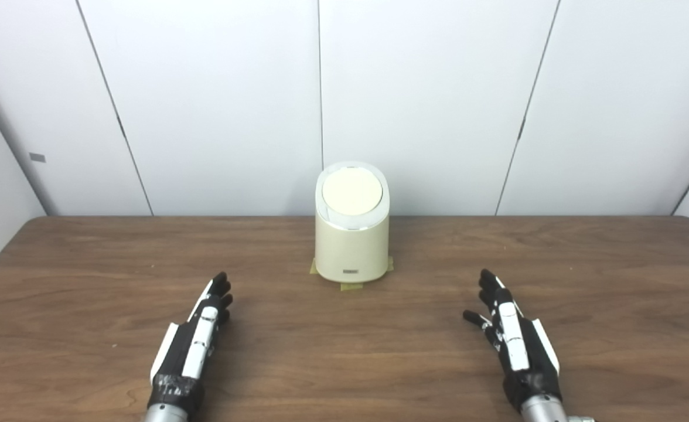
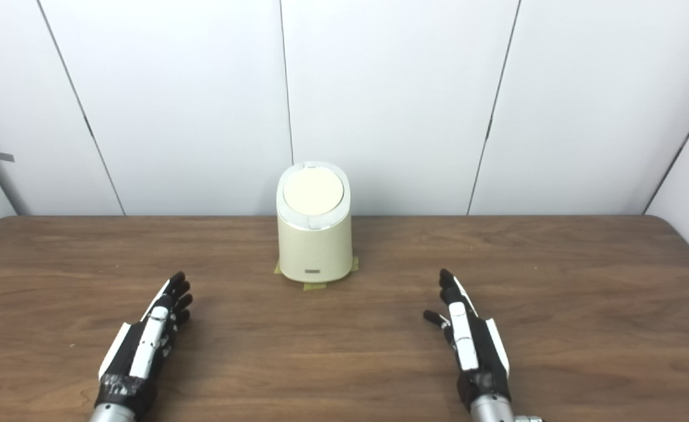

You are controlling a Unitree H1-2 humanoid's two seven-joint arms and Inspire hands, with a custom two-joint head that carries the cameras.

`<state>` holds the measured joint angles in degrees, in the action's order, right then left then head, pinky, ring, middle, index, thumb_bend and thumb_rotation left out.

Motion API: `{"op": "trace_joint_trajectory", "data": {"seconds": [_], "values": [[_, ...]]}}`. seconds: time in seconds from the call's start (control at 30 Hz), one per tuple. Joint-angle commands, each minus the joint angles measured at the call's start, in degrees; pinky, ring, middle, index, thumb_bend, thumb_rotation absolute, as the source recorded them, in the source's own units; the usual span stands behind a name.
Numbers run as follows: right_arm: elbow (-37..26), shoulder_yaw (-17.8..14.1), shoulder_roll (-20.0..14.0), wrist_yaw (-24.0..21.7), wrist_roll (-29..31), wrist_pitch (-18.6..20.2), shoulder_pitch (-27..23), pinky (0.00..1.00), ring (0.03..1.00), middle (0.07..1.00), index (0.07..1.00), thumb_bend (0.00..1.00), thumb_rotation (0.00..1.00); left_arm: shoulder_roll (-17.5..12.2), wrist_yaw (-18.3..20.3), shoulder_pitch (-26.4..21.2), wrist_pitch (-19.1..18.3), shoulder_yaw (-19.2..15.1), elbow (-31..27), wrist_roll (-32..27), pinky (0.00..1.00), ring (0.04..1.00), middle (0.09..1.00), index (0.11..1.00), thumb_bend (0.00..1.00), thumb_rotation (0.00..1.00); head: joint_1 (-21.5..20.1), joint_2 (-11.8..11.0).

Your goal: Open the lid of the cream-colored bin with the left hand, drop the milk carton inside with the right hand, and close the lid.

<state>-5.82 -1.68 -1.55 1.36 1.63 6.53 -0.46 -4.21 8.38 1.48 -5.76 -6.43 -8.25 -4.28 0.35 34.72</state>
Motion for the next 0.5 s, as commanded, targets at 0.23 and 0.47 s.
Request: {"op": "trace_joint_trajectory", "data": {"seconds": [0.23,0.47], "values": [[0.72,-0.95,-0.82,-1.85,2.73,-1.35,-1.42,1.00,1.000,1.000,1.000,0.58,1.00,-0.33,-2.15,-1.22,-0.26,-1.01,-1.32,-2.01,1.00,1.000,1.000,0.998,0.37,1.00,0.56,0.57],[0.24,-0.79,-0.90,-2.26,3.00,-1.20,-1.15,1.00,1.000,1.000,1.000,0.56,1.00,-0.47,-2.33,-1.29,-1.09,-0.89,-2.28,-2.75,1.00,0.995,0.986,0.985,0.33,1.00,0.51,1.00]]}}
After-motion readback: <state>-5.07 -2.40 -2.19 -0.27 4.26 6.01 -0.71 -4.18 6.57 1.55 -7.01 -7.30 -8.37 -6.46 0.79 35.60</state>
